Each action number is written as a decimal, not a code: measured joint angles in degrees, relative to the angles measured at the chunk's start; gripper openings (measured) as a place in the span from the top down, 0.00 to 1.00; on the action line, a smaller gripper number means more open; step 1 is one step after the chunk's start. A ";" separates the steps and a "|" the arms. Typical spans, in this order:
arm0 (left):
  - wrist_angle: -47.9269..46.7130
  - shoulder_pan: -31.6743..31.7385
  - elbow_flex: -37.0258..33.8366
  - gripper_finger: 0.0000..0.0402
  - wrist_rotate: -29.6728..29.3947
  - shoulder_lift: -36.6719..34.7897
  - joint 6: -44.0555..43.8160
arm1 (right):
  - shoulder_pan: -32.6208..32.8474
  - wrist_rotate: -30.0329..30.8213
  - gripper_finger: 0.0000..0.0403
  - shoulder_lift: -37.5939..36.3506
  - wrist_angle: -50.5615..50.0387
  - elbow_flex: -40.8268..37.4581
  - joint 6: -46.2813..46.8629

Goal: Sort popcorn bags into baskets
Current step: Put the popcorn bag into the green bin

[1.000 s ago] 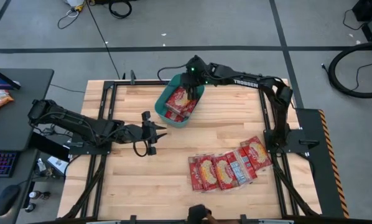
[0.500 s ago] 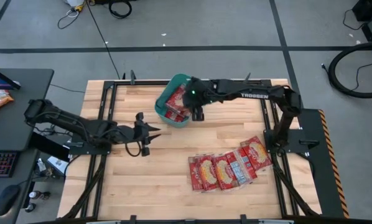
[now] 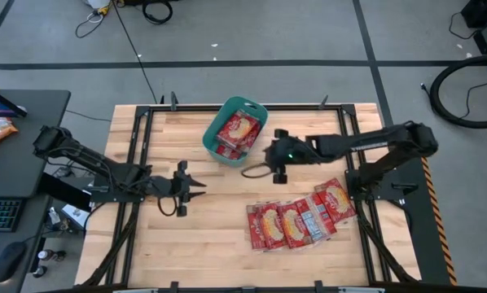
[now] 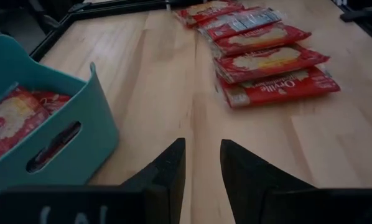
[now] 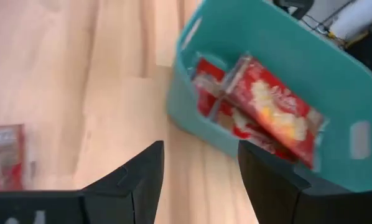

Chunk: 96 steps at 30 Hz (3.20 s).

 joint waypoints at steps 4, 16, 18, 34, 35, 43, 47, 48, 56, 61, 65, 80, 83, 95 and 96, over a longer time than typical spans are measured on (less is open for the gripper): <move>0.15 -0.19 0.00 0.74 -0.08 0.03 -1.20 | 2.01 -0.01 0.48 -2.86 4.40 -6.12 2.55; 0.95 0.61 0.00 0.74 -0.13 0.03 -1.12 | 9.44 -3.16 0.48 -3.01 2.80 -9.43 11.07; 1.01 0.60 0.00 0.74 -0.13 0.03 -1.10 | 10.40 -4.79 0.48 -3.01 2.89 -9.43 12.77; 7.26 0.60 0.00 0.74 0.28 0.03 1.91 | 21.11 -5.69 0.48 4.78 1.94 -9.10 32.80; 7.59 0.60 0.00 0.74 0.28 0.03 1.89 | 21.96 -5.69 0.48 5.50 0.79 -8.64 35.18; 9.52 0.60 0.02 0.74 0.28 0.03 1.99 | 29.04 -2.66 0.51 13.78 -17.34 0.49 51.48; 10.12 0.85 0.02 0.74 0.28 0.03 3.87 | 31.37 -3.73 0.53 18.09 -24.24 5.11 56.00; 10.29 1.04 0.02 0.74 0.28 0.03 4.49 | 31.79 -4.03 0.53 18.92 -26.20 6.22 57.20; 10.61 3.37 0.02 0.74 0.28 0.03 6.86 | 34.64 -11.16 0.57 20.67 -42.03 7.61 68.26; 10.68 4.80 0.02 0.74 0.28 0.03 7.05 | 35.55 -16.69 0.60 17.66 -43.70 2.54 71.54; 10.71 5.41 0.02 0.74 0.28 0.03 7.03 | 35.45 -18.65 0.64 13.14 -42.67 -3.99 73.86; 12.97 5.41 0.04 0.74 0.30 0.03 6.35 | 21.64 -1.49 0.69 7.76 -10.59 -12.57 52.74; 12.96 5.41 0.04 0.74 0.31 0.03 6.30 | 19.26 1.21 0.69 7.74 -5.23 -10.57 45.78; 13.20 5.30 0.07 0.74 3.36 1.45 3.34 | 22.58 8.62 0.69 7.79 -3.75 -6.39 38.87; 13.37 5.30 0.07 0.74 3.38 1.84 3.34 | 22.98 10.14 0.69 8.19 -3.18 -6.37 38.81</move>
